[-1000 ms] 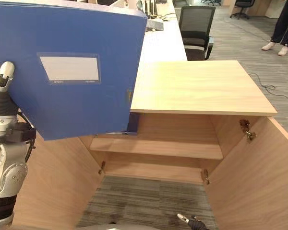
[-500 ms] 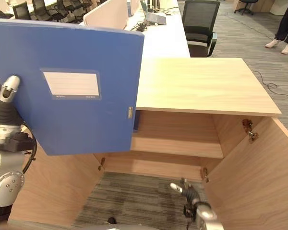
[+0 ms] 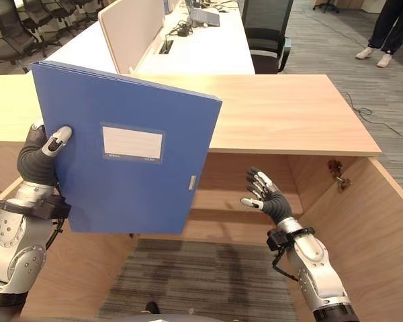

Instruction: Put the empty folder in the office cabinet

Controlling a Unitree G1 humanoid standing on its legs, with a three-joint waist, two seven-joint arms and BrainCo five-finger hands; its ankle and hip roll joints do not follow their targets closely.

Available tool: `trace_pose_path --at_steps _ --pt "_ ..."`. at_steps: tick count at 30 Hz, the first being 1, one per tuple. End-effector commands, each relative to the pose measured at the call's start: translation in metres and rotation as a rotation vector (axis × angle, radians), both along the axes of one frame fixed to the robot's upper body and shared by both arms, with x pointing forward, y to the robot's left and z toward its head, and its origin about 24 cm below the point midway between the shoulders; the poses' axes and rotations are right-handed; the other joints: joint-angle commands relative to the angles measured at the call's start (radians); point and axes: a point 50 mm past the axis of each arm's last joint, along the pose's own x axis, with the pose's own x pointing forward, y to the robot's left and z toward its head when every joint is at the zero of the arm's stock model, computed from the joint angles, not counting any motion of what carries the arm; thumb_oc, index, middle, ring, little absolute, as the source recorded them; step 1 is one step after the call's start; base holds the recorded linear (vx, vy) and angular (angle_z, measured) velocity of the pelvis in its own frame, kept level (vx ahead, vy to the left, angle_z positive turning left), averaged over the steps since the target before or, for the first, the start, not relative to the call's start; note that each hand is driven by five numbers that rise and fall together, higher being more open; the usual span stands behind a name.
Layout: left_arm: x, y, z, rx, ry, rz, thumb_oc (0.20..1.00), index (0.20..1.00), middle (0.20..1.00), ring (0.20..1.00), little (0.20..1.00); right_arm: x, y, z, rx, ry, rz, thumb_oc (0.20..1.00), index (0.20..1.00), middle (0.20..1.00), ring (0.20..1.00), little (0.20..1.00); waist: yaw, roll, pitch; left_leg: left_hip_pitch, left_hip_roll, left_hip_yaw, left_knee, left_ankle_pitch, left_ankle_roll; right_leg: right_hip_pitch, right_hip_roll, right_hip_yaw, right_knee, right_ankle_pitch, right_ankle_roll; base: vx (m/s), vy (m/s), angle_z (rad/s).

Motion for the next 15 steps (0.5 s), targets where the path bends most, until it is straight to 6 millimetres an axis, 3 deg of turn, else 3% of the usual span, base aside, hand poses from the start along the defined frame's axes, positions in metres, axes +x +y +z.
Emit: trace_pose_path --at_steps 1,15 --pt "0.005 0.003 0.023 -0.018 -0.142 0.028 0.200 0.200 0.200 0.200 0.200 0.016 0.011 0.038 0.108 -0.163 0.080 1.000 1.000 1.000 1.000 1.000 0.006 -0.004 -0.001 0.049 -0.001 -0.028 0.011 -0.074 0.002 -0.026 -0.005 -0.024 0.022 -0.001 0.012 0.00 0.003 -0.04" --pt "0.011 -0.012 0.031 0.008 -0.188 -0.033 0.200 0.200 0.200 0.200 0.200 0.012 0.060 0.048 0.249 -0.142 0.402 1.000 1.000 1.000 1.000 1.000 0.005 -0.010 -0.008 0.048 0.007 -0.028 0.010 -0.069 -0.003 -0.028 0.001 -0.023 0.024 -0.004 0.008 0.00 0.000 -0.01"
